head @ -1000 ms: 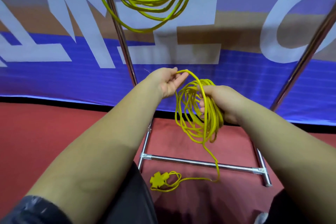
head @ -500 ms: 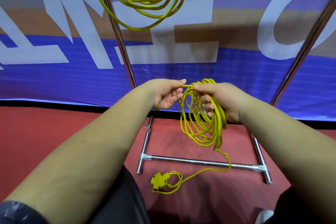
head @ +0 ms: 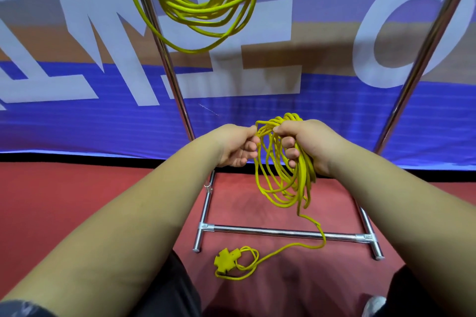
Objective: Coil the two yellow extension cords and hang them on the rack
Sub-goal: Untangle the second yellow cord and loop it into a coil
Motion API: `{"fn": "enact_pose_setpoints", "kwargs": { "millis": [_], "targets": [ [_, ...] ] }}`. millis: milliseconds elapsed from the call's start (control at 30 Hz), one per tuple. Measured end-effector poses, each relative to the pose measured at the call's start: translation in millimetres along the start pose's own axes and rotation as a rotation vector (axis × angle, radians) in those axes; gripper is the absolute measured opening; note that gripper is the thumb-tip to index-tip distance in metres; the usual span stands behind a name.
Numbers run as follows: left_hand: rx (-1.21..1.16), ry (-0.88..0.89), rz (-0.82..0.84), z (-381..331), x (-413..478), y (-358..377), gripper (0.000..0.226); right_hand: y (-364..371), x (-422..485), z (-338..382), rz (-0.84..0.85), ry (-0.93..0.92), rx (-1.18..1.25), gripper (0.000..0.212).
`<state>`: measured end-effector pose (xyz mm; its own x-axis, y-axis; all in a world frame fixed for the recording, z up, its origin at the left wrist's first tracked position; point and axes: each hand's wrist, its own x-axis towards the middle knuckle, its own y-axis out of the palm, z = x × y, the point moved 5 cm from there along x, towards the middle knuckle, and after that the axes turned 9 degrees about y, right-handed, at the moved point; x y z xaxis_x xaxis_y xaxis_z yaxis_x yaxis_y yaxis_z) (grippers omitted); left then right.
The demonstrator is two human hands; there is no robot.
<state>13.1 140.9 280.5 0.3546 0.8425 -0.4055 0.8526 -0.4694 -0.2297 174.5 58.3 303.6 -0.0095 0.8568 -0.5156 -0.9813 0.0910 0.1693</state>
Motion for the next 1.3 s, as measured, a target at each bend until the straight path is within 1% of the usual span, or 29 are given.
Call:
{"fn": "enact_pose_setpoints", "kwargs": {
  "millis": [67,100,167,233,267,300,367,400,433,500,533,567,633,700,767,833,900,1000,1100,1200,1267,1300],
  "targets": [
    [0.194,-0.017,0.016,8.4,-3.1,2.5,0.034,-3.2,-0.6,2.1,-0.037,-0.023,0.043,0.022],
    [0.307,-0.038,0.053,14.1,-4.9,6.0,0.03,-5.0,-1.3,3.5,-0.052,-0.035,0.063,0.023],
    [0.494,-0.128,0.197,29.9,-11.1,21.8,0.024,-8.2,-4.3,6.3,-0.076,-0.06,0.08,0.023],
    [0.626,-0.184,0.395,48.5,-18.1,47.2,0.021,-12.1,-8.8,9.2,-0.094,-0.094,0.089,0.023],
    [0.677,-0.178,0.486,57.4,-20.6,61.5,0.029,-14.4,-11.1,10.5,-0.101,-0.111,0.096,0.023],
    [0.718,-0.161,0.556,67.4,-22.0,76.0,0.042,-16.4,-13.3,11.7,-0.107,-0.125,0.105,0.023],
    [0.755,-0.135,0.613,87.0,-23.2,103.0,0.072,-20.8,-16.5,12.9,-0.126,-0.143,0.119,0.022],
    [0.772,-0.102,0.614,96.3,-21.6,115.5,0.084,-23.3,-17.2,12.7,-0.139,-0.145,0.125,0.02],
    [0.815,-0.039,0.608,102.7,-19.9,127.1,0.09,-25.8,-17.8,12.6,-0.154,-0.143,0.132,0.017],
    [0.885,0.125,0.564,117.2,-13.7,147.5,0.087,-31.7,-18.3,13.2,-0.185,-0.135,0.15,0.013],
    [0.842,0.179,0.528,127.7,-9.4,155.4,0.08,-34.9,-18.9,14.0,-0.195,-0.134,0.161,0.012],
    [0.751,0.194,0.497,142.4,-5.5,161.6,0.069,-37.7,-19.5,14.9,-0.202,-0.134,0.171,0.012],
    [0.565,0.157,0.476,176.5,-1.1,173.0,0.047,-42.6,-20.6,16.5,-0.207,-0.136,0.182,0.01],
    [0.493,0.124,0.487,211.0,0.6,182.6,0.033,-47.1,-21.3,16.8,-0.207,-0.141,0.182,0.008],
    [0.56,0.129,0.503,241.3,0.0,189.5,0.027,-51.2,-21.7,15.4,-0.207,-0.135,0.178,0.012],
    [0.678,0.144,0.518,272.8,3.6,195.0,0.028,-54.9,-21.9,13.4,-0.207,-0.119,0.172,0.022],
    [0.785,0.118,0.494,301.4,10.9,194.7,0.028,-57.5,-21.6,12.2,-0.205,-0.104,0.156,0.027],
    [0.969,0.109,0.431,296.6,11.6,180.7,0.026,-61.7,-20.5,11.3,-0.214,-0.093,0.12,0.023],
    [1.006,0.027,0.309,272.9,18.4,153.2,0.029,-65.2,-19.7,12.8,-0.234,-0.107,0.057,0.015],
    [0.936,-0.044,0.202,246.0,32.0,116.7,0.025,-67.1,-21.1,14.1,-0.261,-0.118,-0.02,0.012],
    [0.792,-0.084,0.117,223.8,39.3,89.4,0.02,-67.6,-21.9,13.9,-0.281,-0.124,-0.058,0.011],
    [0.723,-0.107,0.084,211.0,40.7,76.5,0.022,-67.4,-22.2,13.5,-0.29,-0.126,-0.07,0.012]
  ]
}}
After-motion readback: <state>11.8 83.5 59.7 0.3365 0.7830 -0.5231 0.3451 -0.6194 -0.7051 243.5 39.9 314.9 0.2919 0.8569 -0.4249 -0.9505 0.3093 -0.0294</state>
